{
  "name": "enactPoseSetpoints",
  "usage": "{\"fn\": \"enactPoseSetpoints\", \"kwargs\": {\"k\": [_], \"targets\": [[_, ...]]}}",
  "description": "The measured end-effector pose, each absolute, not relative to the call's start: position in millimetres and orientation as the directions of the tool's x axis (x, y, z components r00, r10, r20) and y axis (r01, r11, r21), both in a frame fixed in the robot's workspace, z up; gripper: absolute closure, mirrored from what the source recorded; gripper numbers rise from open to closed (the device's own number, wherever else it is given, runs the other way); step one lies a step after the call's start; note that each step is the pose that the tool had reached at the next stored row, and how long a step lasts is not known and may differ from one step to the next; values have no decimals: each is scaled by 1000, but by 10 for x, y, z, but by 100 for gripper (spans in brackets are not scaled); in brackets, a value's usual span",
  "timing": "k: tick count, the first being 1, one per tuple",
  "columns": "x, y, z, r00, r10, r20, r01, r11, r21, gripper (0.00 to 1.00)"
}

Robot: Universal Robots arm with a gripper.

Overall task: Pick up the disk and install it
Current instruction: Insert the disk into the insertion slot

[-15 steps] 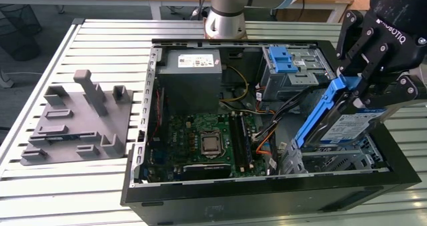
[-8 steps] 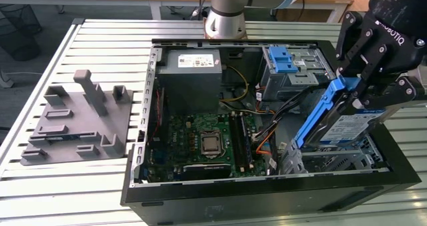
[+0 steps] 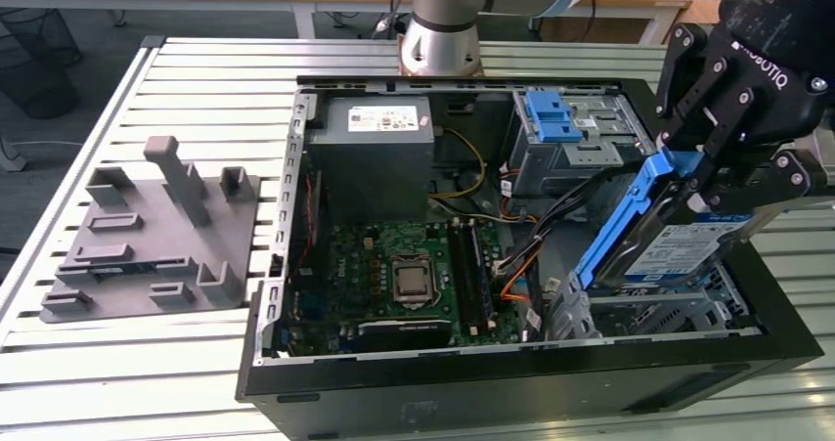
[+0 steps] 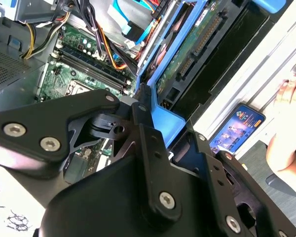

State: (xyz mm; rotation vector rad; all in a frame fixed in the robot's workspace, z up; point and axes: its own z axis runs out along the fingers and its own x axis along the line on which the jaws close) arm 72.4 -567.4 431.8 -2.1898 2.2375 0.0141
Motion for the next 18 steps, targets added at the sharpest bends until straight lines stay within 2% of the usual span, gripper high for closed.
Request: {"fn": "enactPoseSetpoints", "kwargs": {"k": [18], "targets": [[724,-5674,4379,-22,-1000,-15,-1000,22,-1,64]]}}
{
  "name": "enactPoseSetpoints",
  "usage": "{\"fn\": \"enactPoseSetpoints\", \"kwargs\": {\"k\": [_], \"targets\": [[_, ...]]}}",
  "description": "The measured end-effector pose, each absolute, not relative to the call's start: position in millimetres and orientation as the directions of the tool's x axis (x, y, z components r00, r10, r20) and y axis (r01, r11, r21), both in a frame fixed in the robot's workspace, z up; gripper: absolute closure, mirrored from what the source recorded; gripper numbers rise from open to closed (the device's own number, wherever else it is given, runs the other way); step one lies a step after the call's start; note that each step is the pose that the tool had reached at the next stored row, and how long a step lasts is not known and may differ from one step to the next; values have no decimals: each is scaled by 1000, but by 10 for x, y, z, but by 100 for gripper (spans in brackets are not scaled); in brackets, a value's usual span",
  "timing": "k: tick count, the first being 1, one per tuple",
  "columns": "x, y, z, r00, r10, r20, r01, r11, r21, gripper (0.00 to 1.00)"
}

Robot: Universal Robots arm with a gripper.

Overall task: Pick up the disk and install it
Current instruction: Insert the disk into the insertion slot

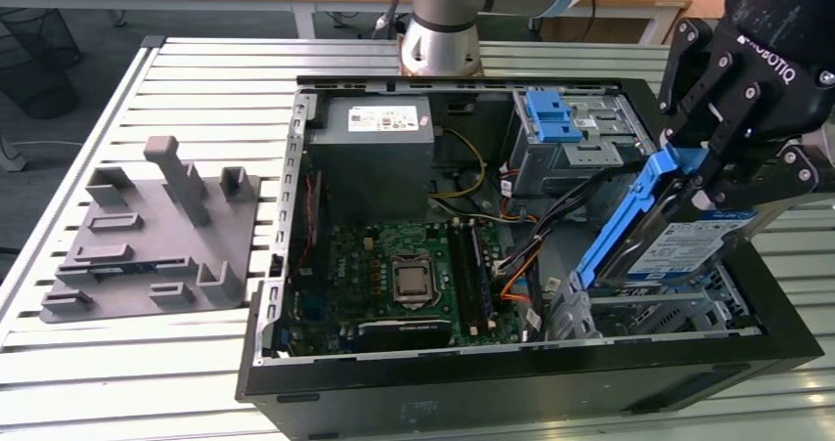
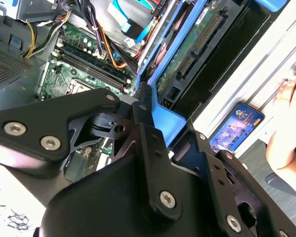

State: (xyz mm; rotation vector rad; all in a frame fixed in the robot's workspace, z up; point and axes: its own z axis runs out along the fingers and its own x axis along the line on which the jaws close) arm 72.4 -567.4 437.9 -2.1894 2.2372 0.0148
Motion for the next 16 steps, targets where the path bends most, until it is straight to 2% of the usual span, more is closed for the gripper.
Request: {"fn": "enactPoseSetpoints", "kwargs": {"k": [16], "targets": [[724,-5706,4320,-16,-1000,-14,-1000,16,-1,64]]}}
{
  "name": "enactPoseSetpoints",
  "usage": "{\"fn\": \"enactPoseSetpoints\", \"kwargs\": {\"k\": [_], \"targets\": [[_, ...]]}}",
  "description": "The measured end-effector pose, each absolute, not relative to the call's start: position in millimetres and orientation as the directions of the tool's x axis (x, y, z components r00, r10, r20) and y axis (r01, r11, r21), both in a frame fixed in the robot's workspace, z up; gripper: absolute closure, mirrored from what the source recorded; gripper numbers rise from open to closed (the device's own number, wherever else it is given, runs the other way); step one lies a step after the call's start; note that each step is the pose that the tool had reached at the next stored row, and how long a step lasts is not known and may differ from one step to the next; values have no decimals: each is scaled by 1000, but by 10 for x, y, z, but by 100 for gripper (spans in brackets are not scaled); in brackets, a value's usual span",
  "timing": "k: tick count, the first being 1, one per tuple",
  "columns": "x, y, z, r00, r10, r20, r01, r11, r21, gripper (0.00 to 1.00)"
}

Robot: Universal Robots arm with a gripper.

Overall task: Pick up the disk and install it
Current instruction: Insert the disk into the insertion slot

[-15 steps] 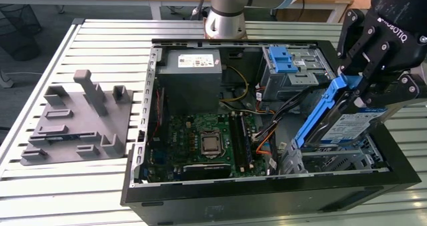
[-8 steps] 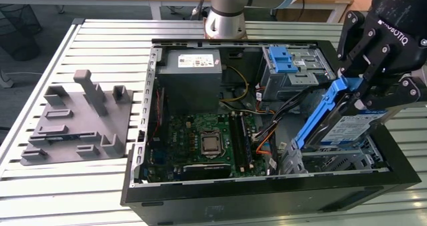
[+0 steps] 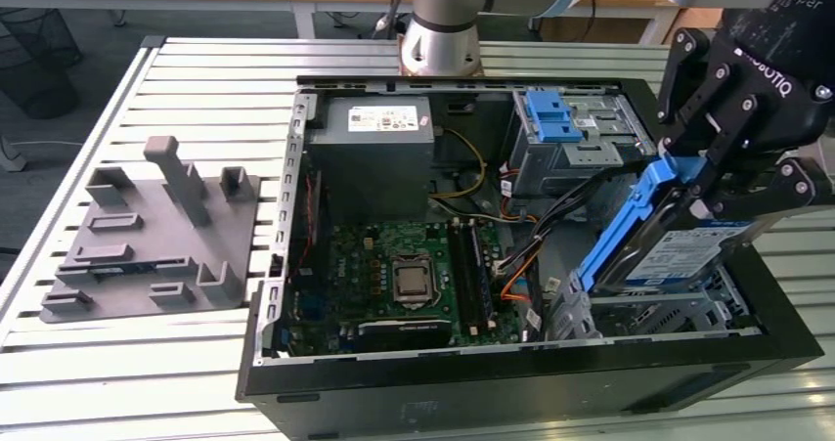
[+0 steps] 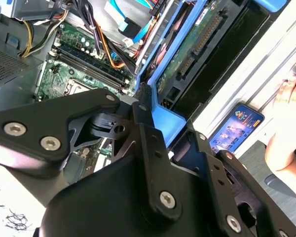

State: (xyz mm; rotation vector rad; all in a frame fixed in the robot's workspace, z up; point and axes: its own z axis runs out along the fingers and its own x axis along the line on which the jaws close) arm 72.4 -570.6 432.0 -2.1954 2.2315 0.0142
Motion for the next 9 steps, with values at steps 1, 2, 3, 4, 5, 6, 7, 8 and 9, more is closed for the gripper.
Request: {"fn": "enactPoseSetpoints", "kwargs": {"k": [1,2,3,4,5,6,7,8,9], "targets": [[724,-5706,4312,-16,-1000,-14,-1000,16,-1,64],[724,-5706,4303,-16,-1000,-14,-1000,16,-1,64],[724,-5706,4293,-16,-1000,-14,-1000,16,-1,64],[724,-5706,4284,-16,-1000,-14,-1000,16,-1,64],[724,-5706,4279,-16,-1000,-14,-1000,16,-1,64],[724,-5706,4279,-16,-1000,-14,-1000,16,-1,64],[724,-5706,4279,-16,-1000,-14,-1000,16,-1,64],[724,-5706,4279,-16,-1000,-14,-1000,16,-1,64],[724,-5706,4279,-16,-1000,-14,-1000,16,-1,64]]}}
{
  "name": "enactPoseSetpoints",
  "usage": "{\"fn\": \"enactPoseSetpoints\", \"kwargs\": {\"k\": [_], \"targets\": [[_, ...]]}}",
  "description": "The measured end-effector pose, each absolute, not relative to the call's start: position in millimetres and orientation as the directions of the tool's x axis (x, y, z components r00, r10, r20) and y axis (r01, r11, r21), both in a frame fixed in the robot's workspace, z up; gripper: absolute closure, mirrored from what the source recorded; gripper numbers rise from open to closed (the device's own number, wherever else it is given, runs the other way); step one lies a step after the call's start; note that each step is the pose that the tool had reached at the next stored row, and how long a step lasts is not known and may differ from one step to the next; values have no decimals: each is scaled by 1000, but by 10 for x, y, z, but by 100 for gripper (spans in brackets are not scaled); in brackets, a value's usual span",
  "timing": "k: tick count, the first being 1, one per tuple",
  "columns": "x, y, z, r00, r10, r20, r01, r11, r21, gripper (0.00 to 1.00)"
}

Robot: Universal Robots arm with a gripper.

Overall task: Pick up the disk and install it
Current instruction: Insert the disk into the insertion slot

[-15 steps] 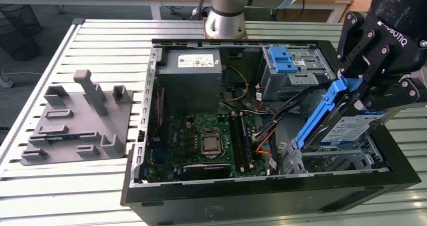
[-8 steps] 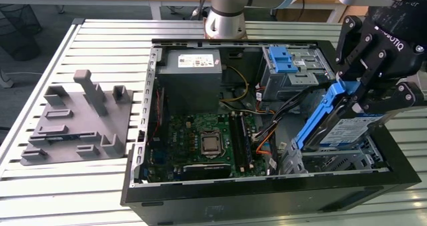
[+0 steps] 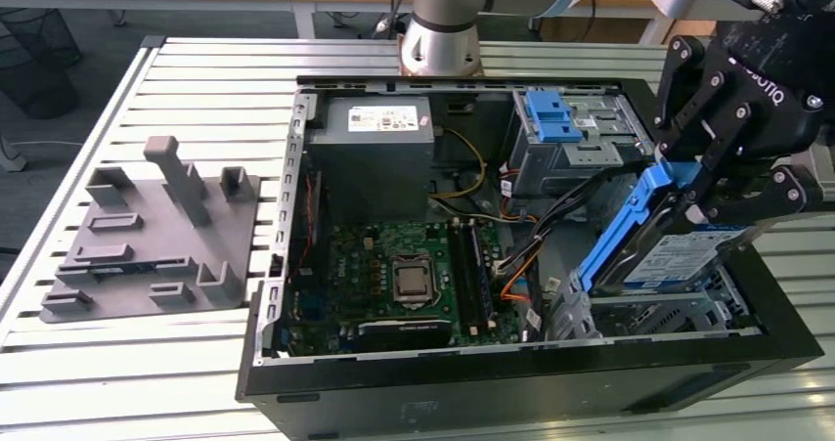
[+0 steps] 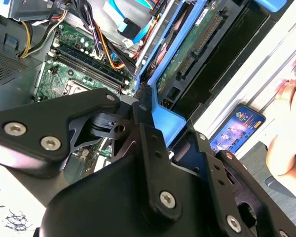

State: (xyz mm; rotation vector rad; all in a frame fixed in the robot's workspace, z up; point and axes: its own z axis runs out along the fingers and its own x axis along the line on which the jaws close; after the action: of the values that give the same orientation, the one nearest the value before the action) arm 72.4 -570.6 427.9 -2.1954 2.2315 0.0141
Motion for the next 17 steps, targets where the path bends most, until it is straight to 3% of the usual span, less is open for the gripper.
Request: {"fn": "enactPoseSetpoints", "kwargs": {"k": [6,7,15,17], "targets": [[724,-5705,4275,-16,-1000,-14,-1000,16,-1,62],[724,-5705,4271,-16,-1000,-14,-1000,16,-1,56],[724,-5706,4142,-16,-1000,-14,-1000,16,-2,56],[724,-5706,4106,-16,-1000,-14,-1000,16,-2,64]]}}
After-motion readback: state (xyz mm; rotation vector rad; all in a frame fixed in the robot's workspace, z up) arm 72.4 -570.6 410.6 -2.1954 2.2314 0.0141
